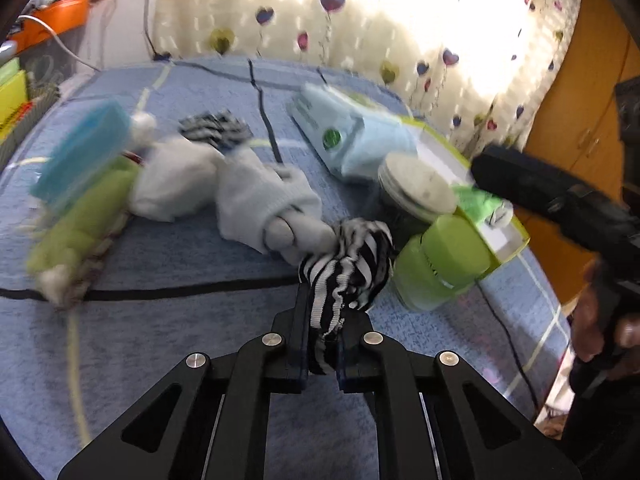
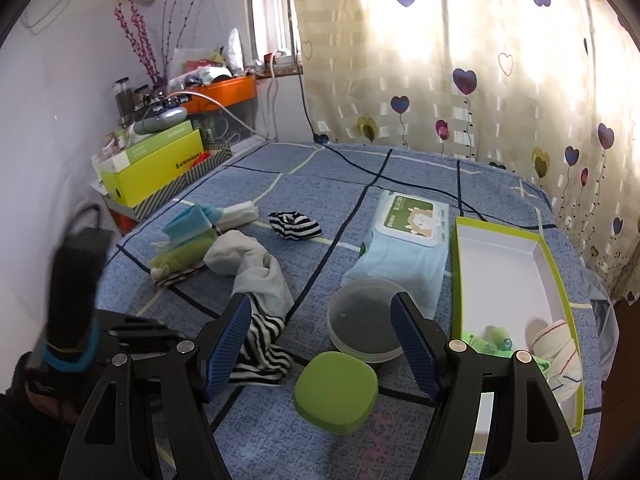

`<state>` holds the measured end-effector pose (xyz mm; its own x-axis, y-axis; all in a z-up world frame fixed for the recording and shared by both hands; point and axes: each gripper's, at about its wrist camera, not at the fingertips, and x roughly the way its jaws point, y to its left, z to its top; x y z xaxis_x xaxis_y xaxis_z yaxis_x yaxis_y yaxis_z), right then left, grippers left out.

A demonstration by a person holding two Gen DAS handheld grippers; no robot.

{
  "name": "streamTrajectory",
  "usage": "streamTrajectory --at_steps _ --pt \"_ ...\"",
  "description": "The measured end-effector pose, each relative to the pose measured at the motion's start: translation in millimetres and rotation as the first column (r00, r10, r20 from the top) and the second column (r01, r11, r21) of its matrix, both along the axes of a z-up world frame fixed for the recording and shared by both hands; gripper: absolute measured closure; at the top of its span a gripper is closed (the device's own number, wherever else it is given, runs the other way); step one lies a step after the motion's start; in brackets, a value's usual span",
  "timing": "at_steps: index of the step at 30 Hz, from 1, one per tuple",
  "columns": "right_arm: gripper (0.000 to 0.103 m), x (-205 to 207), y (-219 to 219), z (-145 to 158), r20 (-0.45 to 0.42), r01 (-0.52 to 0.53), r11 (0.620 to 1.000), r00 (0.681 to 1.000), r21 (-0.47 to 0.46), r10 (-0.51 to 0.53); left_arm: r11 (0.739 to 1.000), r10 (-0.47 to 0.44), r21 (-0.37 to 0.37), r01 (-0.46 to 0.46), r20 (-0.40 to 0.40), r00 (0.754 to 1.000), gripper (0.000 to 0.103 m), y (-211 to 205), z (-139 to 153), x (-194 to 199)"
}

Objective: Organize soft objects
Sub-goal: 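Grasp the grey sock with the right gripper while the left holds the striped sock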

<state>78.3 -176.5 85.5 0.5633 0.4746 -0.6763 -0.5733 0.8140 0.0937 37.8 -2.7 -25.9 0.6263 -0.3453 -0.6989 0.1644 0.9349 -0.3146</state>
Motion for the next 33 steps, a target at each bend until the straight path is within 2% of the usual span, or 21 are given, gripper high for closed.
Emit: streamTrajectory --at_steps 5,15,22,29,30,32,33 --pt "0.031 1 19 -3 -0.008 -0.045 0.999 0.999 -0.012 0.045 0.997 0.082 -0.013 -0.081 0.071 0.994 0.093 29 20 -16" --pt "0.031 15 64 -23 -0.098 -0.112 0.993 0.989 -0.023 0.109 0.978 0.209 -0.049 -0.204 0.118 0.971 0.093 81 32 -35" --pt "0.031 19 101 -43 -0.164 -0.157 0.987 0.975 -0.031 0.15 0.953 0.299 -0.094 -0.289 0.11 0.948 0.093 113 29 -35" --pt "0.031 32 129 -62 -0.2 -0.145 0.986 0.972 -0.083 0.126 0.936 0.339 -0.141 -0.324 0.102 0.935 0.093 132 24 -35" --pt "0.032 34 131 -65 -0.205 -0.142 0.986 0.971 -0.091 0.121 0.934 0.342 -0.145 -0.326 0.101 0.934 0.093 133 23 -34" --pt "0.053 36 133 -70 -0.208 -0.134 0.985 0.972 -0.106 0.11 0.931 0.348 -0.153 -0.331 0.099 0.932 0.093 136 23 -33" --pt "0.056 37 134 -71 -0.209 -0.134 0.985 0.972 -0.107 0.109 0.93 0.35 -0.153 -0.333 0.101 0.931 0.093 137 23 -32"
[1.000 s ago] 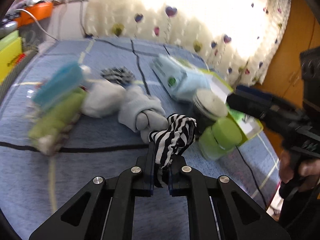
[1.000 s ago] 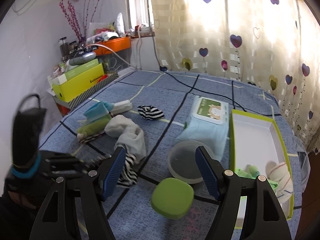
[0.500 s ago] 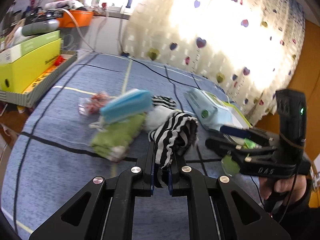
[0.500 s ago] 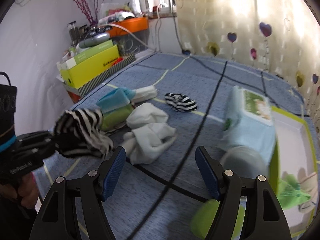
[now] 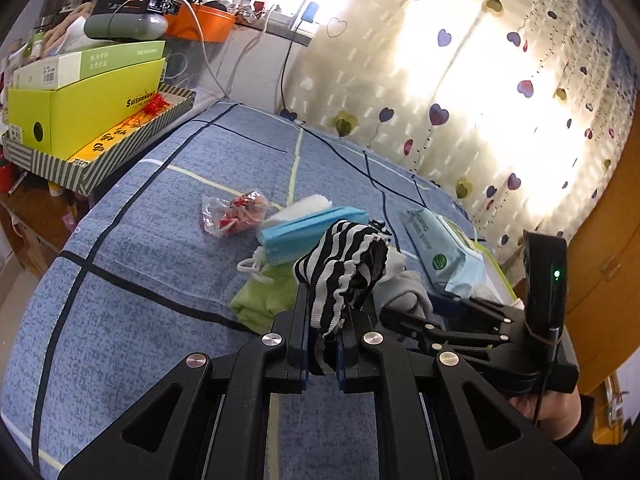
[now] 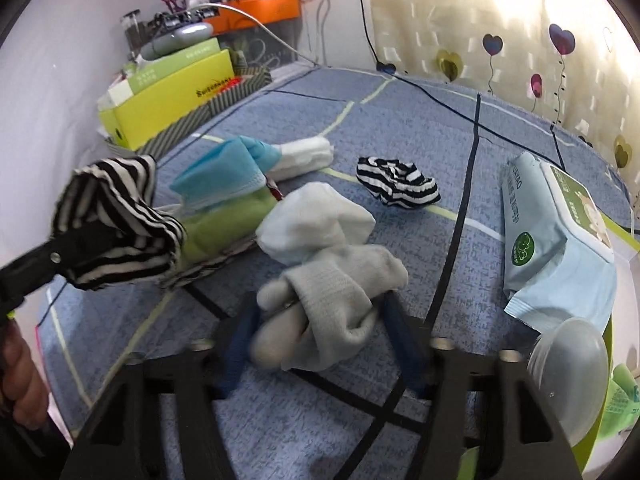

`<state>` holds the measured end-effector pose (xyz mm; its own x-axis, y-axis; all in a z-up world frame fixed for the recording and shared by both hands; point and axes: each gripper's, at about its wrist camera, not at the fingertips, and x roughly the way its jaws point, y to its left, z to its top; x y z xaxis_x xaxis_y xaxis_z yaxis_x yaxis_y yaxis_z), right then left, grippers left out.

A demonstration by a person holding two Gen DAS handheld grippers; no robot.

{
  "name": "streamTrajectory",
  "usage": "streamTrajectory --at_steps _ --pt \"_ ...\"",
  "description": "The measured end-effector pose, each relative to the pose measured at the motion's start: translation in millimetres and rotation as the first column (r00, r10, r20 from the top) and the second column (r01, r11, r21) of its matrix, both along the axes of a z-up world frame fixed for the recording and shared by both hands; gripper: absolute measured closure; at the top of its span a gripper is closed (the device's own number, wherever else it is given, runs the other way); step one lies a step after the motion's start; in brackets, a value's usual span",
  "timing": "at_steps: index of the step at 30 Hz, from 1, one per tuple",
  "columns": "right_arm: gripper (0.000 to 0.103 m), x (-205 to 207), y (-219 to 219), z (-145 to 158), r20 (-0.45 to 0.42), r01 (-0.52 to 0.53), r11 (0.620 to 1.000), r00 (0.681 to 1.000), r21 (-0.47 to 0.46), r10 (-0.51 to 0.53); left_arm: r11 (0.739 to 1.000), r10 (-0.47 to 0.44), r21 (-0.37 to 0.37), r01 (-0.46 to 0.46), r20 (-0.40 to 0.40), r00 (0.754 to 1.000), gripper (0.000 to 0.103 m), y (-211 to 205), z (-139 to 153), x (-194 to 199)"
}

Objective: Organize soft objects
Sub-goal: 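Grasp the grey sock with the right gripper while the left holds the striped sock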

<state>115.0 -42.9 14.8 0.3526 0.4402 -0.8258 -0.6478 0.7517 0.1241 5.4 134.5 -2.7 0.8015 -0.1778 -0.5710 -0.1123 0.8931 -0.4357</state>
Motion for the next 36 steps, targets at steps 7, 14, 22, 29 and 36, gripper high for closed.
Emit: streamTrajectory --at_steps 7,14,22,29,36 --pt "0.074 -5 -12 11 0.032 0.001 1.0 0.999 0.03 -0.002 1.0 -0.003 -0.01 0.004 0.008 1.0 0.093 -3 4 0" --pt "0.075 -26 -31 31 0.08 -0.023 0.997 0.997 0.077 0.017 0.999 -0.026 0.02 0.025 0.023 0.999 0.093 -20 13 -3" --pt "0.075 -39 -50 48 0.123 -0.034 0.992 0.992 0.119 0.019 0.997 -0.061 0.05 0.059 0.029 0.998 0.093 -41 22 -3" --pt "0.075 -46 -68 62 0.16 -0.023 0.988 0.987 0.152 -0.001 0.994 -0.086 0.073 0.083 0.036 0.996 0.093 -59 31 0" --pt "0.075 -49 -87 73 0.185 -0.002 0.985 0.982 0.175 -0.031 0.989 -0.112 0.104 0.107 0.04 0.993 0.093 -79 39 10"
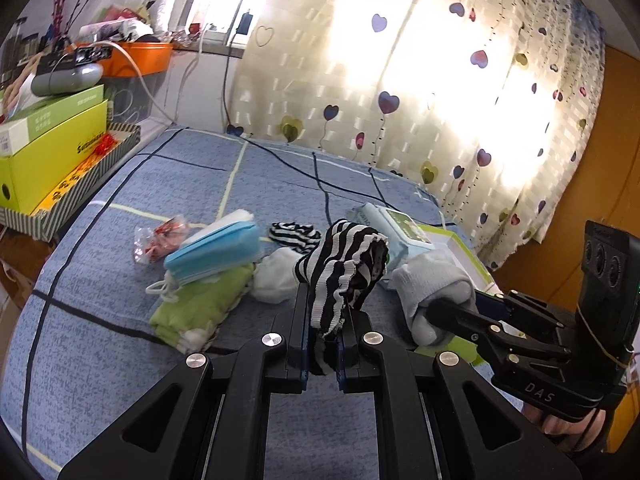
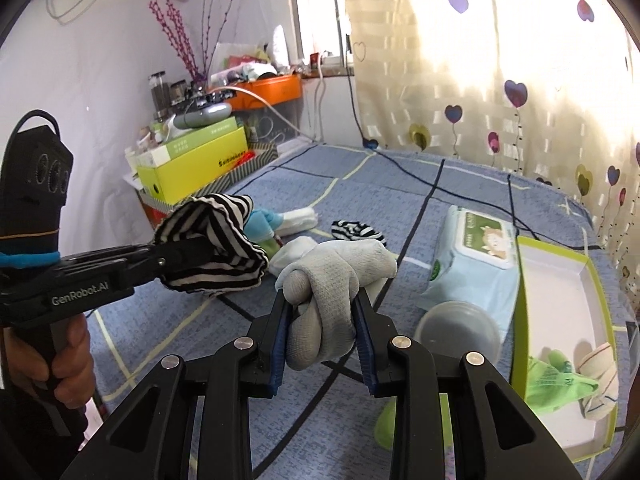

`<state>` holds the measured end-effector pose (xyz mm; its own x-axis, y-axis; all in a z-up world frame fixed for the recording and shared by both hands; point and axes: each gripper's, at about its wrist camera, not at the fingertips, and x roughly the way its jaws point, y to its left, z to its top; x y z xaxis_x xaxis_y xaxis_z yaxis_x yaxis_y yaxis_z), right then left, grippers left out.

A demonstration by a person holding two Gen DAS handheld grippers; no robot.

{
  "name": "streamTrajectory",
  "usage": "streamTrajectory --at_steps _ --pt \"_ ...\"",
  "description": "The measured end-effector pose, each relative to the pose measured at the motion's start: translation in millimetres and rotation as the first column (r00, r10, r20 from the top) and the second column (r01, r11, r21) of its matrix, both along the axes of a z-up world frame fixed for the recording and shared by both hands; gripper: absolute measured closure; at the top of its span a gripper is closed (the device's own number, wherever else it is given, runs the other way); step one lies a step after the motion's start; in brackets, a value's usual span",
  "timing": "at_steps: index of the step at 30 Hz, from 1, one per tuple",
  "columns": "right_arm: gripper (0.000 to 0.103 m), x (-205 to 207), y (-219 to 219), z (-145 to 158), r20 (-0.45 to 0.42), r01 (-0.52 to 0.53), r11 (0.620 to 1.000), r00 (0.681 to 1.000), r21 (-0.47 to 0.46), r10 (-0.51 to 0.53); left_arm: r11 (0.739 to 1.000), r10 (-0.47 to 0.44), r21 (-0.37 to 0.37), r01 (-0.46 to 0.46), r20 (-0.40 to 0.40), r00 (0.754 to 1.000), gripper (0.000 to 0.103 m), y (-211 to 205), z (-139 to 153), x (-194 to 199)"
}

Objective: Organize soft objects
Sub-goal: 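Grasp the grey sock with the right gripper while the left holds the striped sock, then carry the striped sock and grey sock over the white box with both grippers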

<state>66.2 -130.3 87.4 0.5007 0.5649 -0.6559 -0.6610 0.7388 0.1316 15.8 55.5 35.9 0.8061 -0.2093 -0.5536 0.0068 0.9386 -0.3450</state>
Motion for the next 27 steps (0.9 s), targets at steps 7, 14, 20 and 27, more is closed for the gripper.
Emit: streamTrajectory --at_steps 7,14,20,27 --pt "0.075 0 -20 7 0.018 0.033 0.999 0.999 0.014 -0.033 0.999 -0.031 0.033 0.03 0.015 0.999 0.093 -21 9 7" --pt "0.075 1 -44 15 0.04 0.077 0.997 0.996 0.03 -0.078 0.996 -0.067 0.061 0.065 0.024 0.997 0.093 -42 16 13" --pt "0.075 2 -67 18 0.048 0.122 0.992 0.991 0.042 -0.124 0.991 -0.106 0.079 0.104 0.03 0.994 0.093 -62 21 18" --pt "0.075 2 -95 20 0.058 0.178 0.983 0.982 0.054 -0.181 0.984 -0.157 0.093 0.153 0.038 0.987 0.093 -86 29 27"
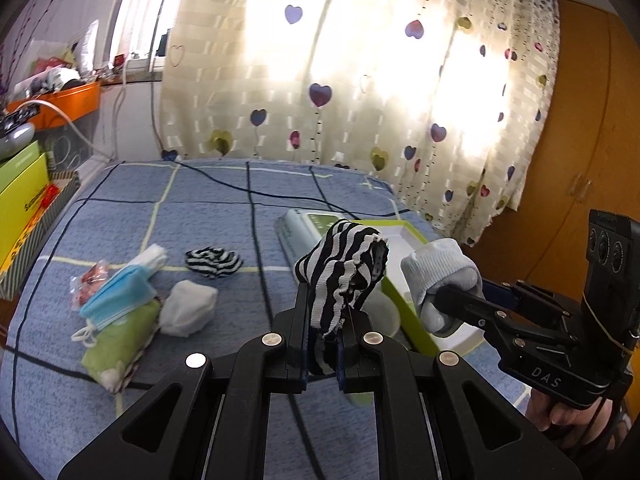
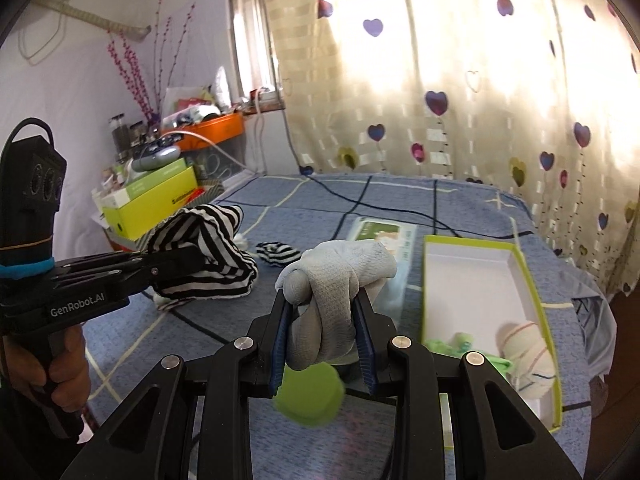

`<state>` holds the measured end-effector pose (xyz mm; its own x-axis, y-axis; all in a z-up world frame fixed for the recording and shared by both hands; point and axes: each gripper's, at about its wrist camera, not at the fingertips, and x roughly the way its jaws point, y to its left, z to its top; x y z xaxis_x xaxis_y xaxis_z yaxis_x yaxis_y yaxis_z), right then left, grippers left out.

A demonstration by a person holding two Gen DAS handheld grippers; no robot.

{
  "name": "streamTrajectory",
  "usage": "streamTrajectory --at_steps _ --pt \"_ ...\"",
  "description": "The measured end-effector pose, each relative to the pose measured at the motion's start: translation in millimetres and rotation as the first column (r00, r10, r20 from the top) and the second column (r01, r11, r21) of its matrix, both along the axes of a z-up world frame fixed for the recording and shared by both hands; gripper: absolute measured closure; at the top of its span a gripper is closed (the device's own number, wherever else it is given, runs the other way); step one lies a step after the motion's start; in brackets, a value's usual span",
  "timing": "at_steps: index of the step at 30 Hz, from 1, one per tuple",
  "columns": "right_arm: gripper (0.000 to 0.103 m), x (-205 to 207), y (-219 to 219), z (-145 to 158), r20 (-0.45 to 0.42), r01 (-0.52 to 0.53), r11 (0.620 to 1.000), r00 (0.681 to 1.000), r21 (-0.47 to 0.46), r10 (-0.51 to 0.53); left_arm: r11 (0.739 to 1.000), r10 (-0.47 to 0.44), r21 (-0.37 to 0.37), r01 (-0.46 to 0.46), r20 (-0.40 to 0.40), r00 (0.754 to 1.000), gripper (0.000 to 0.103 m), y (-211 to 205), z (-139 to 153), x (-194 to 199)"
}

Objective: Organize soft objects
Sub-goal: 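Carry the striped sock and grey sock over the white box with both grippers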

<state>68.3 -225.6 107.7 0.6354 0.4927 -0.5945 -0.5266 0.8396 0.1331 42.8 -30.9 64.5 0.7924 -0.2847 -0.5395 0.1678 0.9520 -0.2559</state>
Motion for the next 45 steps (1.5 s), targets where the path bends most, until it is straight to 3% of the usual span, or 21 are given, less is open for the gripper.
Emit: streamTrajectory --at_steps 26,39,45 --pt "0.075 10 -100 -17 -0.032 0.198 0.98 0.98 0.019 -0.197 0.978 -0.204 0.038 0.204 -0.017 0.979 0.093 -105 6 28" --pt "0.075 18 -145 -41 -0.093 0.275 0.962 0.957 -0.002 -0.274 0.954 -0.293 0.033 0.298 -0.106 0.95 0.093 -151 -19 44" --pt "0.075 21 -154 -54 -0.127 0.272 0.962 0.954 -0.02 -0.273 0.938 -0.334 0.032 0.344 -0.176 0.926 0.093 -170 -37 50"
